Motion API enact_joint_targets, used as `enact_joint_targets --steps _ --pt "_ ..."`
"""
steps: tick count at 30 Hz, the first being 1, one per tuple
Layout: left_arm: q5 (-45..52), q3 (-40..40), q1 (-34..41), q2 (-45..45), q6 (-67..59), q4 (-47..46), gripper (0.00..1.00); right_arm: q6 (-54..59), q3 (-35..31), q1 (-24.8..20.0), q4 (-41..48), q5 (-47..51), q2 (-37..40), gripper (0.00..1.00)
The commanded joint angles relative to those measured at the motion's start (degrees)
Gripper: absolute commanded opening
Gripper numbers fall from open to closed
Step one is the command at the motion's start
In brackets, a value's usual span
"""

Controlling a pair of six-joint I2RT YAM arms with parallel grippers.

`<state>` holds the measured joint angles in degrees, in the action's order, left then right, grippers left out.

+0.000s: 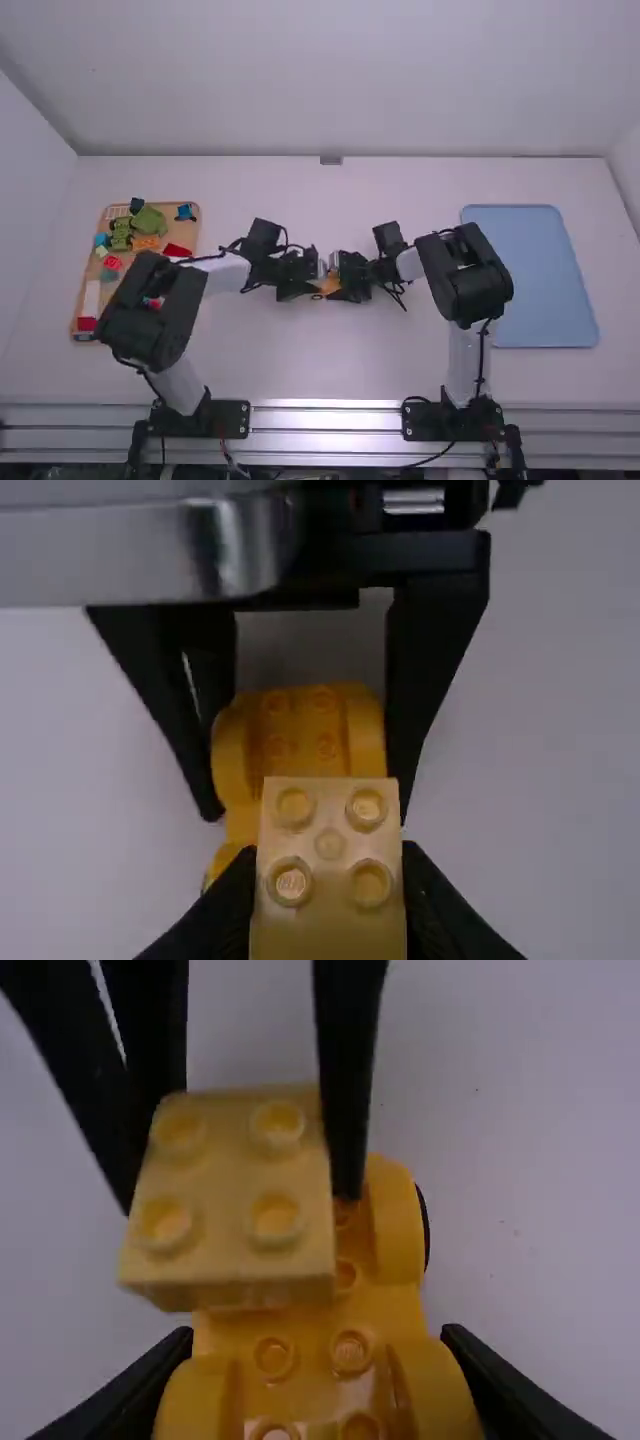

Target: Assemble lego blocks to make yellow taxi

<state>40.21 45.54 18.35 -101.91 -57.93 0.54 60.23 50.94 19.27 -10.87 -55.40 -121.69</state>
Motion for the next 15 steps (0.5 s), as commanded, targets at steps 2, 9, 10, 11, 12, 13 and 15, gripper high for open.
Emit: enact_joint_targets --steps 2,9,10,11,12,13,15 --pt "-3.96 0.52 0.37 -0.55 0.70 0.02 0.02 -0.37 -0.24 -0.13 0.61 1.40 -0.46 0.58" --pt "-6.64 0.52 -0.04 -0.55 4.55 1.40 0.02 -0.37 -0.31 -0.13 0.96 1.46 -0.46 0.58" --pt "-6.67 0.52 -0.02 -0.55 4.55 1.18 0.02 -0.39 -0.31 -0.13 0.79 1.44 -0.46 0.58" --pt "-6.64 0.52 0.17 -0.55 4.52 0.66 0.02 -0.35 -0.31 -0.11 0.76 1.44 -0.46 0.58" --pt "-6.67 0.52 0.33 -0.55 4.52 0.33 0.02 -0.35 -0.31 -0.07 0.76 1.46 -0.46 0.58" --pt "-6.80 0.52 0.37 -0.55 4.52 -0.13 0.02 -0.39 -0.28 -0.09 0.79 1.44 -0.46 0.58" --pt "-6.64 0.50 0.35 -0.55 4.55 -0.74 0.02 -0.37 -0.28 -0.15 0.83 1.42 -0.46 0.58"
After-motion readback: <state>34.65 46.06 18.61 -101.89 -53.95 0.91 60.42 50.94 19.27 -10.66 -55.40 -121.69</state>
